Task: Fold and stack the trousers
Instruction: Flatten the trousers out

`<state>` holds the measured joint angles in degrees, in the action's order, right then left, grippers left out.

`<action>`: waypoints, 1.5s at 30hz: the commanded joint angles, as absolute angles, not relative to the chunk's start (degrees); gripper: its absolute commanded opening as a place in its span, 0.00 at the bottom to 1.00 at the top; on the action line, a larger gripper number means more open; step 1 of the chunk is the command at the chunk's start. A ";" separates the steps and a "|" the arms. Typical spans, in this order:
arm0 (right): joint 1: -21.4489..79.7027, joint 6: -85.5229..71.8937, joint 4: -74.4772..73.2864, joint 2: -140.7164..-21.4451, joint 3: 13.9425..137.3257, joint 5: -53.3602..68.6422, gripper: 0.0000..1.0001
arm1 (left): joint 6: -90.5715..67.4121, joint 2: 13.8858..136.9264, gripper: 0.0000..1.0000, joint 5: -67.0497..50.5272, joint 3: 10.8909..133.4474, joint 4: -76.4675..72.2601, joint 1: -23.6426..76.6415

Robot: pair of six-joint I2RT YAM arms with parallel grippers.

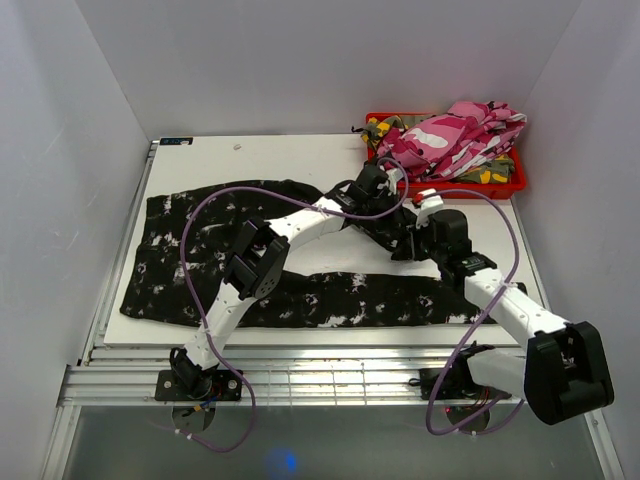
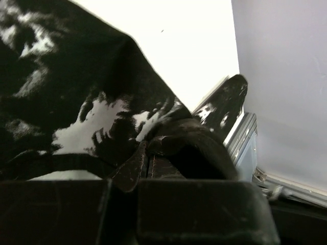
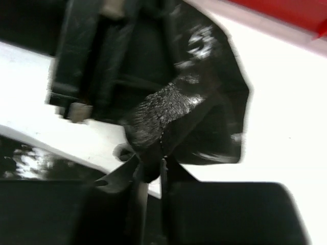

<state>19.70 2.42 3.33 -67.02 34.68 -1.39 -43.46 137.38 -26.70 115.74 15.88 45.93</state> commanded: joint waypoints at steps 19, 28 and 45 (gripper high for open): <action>-8.16 12.47 -21.00 -51.94 48.60 24.33 0.08 | -14.37 108.56 0.67 -25.64 96.87 21.17 33.17; -12.92 18.37 -23.55 -56.86 53.52 27.60 0.08 | 9.30 90.62 0.66 -28.40 79.20 35.14 0.58; -29.42 27.32 -41.13 -72.57 75.22 30.59 0.08 | 24.26 109.84 0.53 -9.41 73.82 31.29 -19.77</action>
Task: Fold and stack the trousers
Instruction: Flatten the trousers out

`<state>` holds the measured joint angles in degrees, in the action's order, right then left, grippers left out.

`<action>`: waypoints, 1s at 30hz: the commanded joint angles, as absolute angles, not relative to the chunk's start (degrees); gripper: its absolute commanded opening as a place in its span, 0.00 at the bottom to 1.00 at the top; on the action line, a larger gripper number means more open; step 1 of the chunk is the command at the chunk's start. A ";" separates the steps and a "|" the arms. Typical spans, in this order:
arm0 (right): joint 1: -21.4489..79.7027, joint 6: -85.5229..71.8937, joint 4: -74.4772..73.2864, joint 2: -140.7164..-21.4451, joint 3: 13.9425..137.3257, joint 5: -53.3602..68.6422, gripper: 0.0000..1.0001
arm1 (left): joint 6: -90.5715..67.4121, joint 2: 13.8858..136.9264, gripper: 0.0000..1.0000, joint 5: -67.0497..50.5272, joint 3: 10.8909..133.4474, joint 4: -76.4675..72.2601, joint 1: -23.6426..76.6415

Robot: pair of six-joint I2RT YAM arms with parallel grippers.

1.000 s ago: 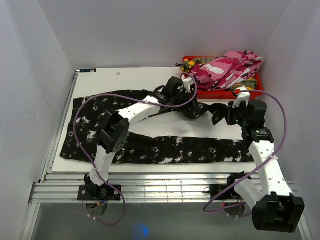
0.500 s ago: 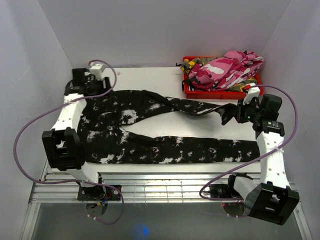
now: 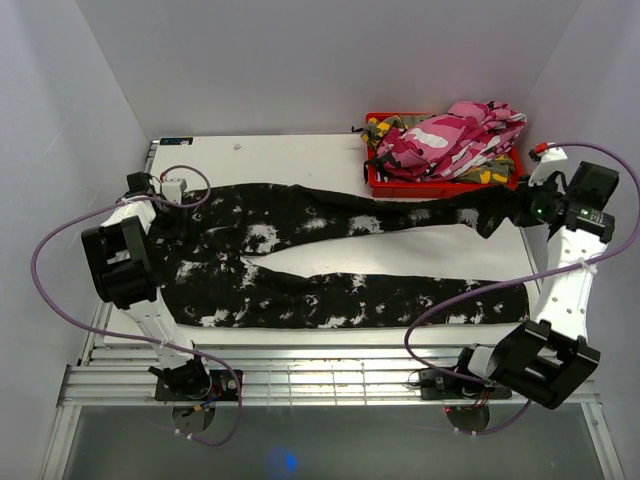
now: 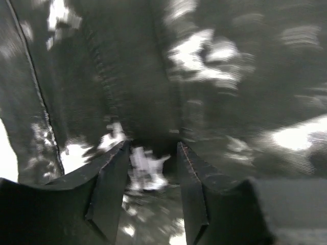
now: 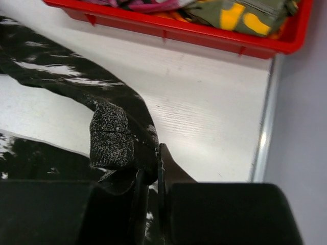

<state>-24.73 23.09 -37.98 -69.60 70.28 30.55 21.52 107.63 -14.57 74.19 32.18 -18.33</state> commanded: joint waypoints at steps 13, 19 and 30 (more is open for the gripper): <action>-36.04 32.61 -36.84 -89.03 73.31 23.39 0.08 | 28.74 114.17 0.46 -6.68 75.41 32.08 -24.52; -34.37 32.87 -30.07 -91.58 67.51 21.01 0.08 | 29.97 111.71 0.49 -7.29 74.09 31.64 -24.52; -32.43 40.41 -41.72 -90.28 77.86 16.62 0.76 | 30.58 102.23 0.62 -15.82 76.55 38.67 -24.52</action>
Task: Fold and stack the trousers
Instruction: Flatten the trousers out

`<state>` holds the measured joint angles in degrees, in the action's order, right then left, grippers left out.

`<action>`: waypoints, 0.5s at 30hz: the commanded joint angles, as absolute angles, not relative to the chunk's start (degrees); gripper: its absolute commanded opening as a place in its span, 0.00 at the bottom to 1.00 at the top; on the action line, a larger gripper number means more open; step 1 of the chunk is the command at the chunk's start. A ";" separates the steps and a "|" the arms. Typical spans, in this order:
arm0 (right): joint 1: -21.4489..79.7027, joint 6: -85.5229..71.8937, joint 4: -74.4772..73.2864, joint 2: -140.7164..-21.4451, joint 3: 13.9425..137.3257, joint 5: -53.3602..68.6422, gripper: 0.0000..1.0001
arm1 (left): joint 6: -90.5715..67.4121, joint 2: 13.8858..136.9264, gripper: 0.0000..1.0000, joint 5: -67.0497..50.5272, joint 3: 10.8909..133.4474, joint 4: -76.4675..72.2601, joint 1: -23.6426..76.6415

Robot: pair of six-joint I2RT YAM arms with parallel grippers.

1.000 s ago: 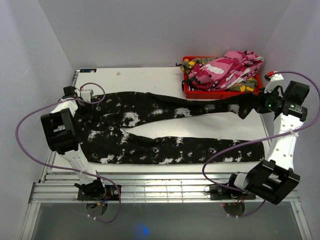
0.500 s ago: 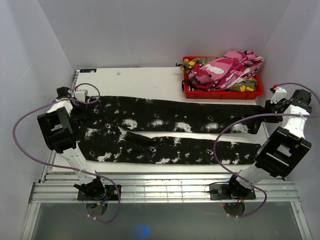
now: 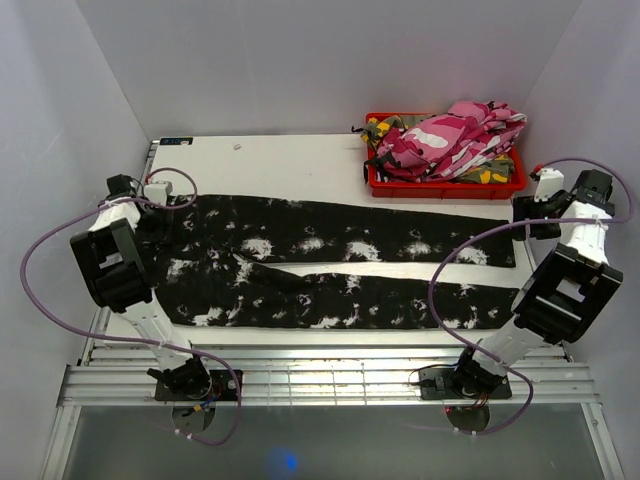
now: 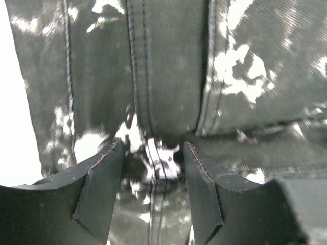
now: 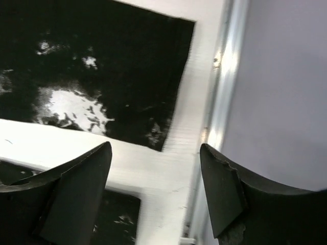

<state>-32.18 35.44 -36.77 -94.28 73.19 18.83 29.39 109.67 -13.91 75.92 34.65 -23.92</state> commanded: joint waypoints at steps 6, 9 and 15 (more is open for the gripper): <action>-33.05 51.06 -55.87 -83.86 73.23 13.37 0.73 | 32.69 94.93 0.65 -16.52 72.52 40.95 -24.52; -33.57 51.77 -58.70 -82.36 69.10 10.82 0.71 | 33.57 92.12 0.65 -16.70 69.62 41.40 -24.52; -35.59 51.07 -55.29 -81.47 57.58 8.52 0.72 | 34.54 88.95 0.67 -17.14 65.22 40.87 -24.52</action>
<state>-34.48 49.84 -53.98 -81.54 60.29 10.37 33.23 92.18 -15.64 66.92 40.12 -24.27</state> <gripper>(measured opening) 0.721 0.668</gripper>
